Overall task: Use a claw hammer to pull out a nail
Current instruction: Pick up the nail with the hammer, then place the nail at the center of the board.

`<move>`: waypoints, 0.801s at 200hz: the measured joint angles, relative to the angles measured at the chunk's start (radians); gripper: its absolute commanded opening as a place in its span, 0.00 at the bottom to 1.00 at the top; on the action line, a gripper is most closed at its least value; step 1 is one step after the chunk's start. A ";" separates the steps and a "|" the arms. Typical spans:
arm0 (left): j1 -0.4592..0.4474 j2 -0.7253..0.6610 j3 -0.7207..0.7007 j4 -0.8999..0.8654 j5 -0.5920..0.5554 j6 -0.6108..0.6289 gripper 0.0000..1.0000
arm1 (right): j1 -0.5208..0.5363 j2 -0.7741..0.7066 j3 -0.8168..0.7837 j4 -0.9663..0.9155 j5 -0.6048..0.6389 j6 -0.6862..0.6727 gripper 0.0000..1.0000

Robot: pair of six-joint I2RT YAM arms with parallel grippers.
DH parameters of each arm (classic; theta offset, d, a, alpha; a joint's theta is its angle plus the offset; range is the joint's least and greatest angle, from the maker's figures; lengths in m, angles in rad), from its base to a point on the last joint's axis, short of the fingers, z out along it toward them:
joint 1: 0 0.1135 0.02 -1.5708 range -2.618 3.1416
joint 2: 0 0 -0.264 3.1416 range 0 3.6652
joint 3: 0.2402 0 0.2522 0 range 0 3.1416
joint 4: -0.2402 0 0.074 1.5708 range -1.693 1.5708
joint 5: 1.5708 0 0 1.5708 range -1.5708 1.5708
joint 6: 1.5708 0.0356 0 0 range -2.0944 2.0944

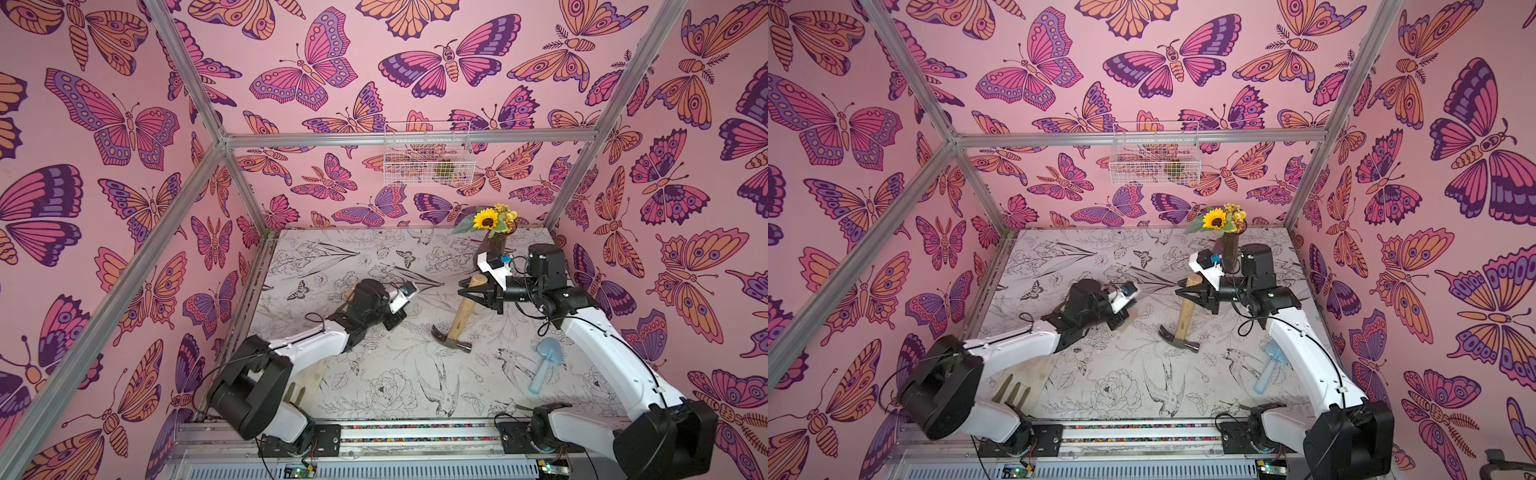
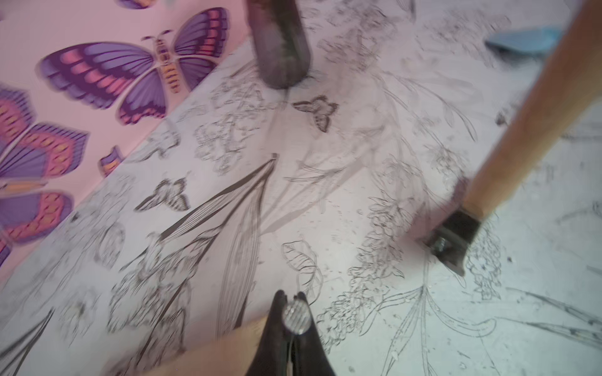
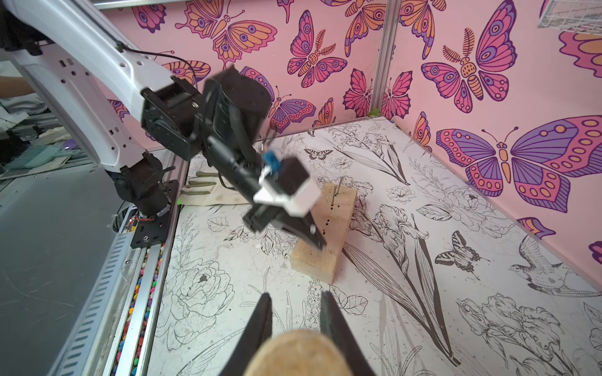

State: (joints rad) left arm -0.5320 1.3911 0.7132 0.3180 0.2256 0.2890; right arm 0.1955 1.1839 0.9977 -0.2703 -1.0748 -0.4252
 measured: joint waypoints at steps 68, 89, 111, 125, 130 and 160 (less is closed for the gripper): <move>0.414 -0.081 -0.003 -0.206 -0.194 -0.569 0.00 | 0.086 -0.071 -0.040 0.031 0.132 0.045 0.00; 0.461 0.056 0.095 -0.344 -0.213 -0.654 0.00 | 0.091 -0.072 -0.040 0.034 0.145 0.056 0.00; 0.488 0.184 0.195 -0.462 -0.219 -0.719 0.00 | 0.094 -0.072 -0.040 0.036 0.156 0.062 0.00; 0.500 0.247 0.243 -0.522 -0.220 -0.748 0.00 | 0.095 -0.072 -0.040 0.037 0.160 0.063 0.00; 0.503 0.266 0.256 -0.538 -0.223 -0.754 0.00 | 0.096 -0.072 -0.040 0.037 0.162 0.062 0.00; 0.515 0.350 0.315 -0.632 -0.237 -0.780 0.03 | 0.097 -0.077 -0.043 0.038 0.170 0.063 0.00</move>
State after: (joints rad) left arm -0.0170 1.7409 1.0279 -0.3145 -0.0113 -0.4915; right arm 0.2924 1.1065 0.9543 -0.2325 -0.9051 -0.3622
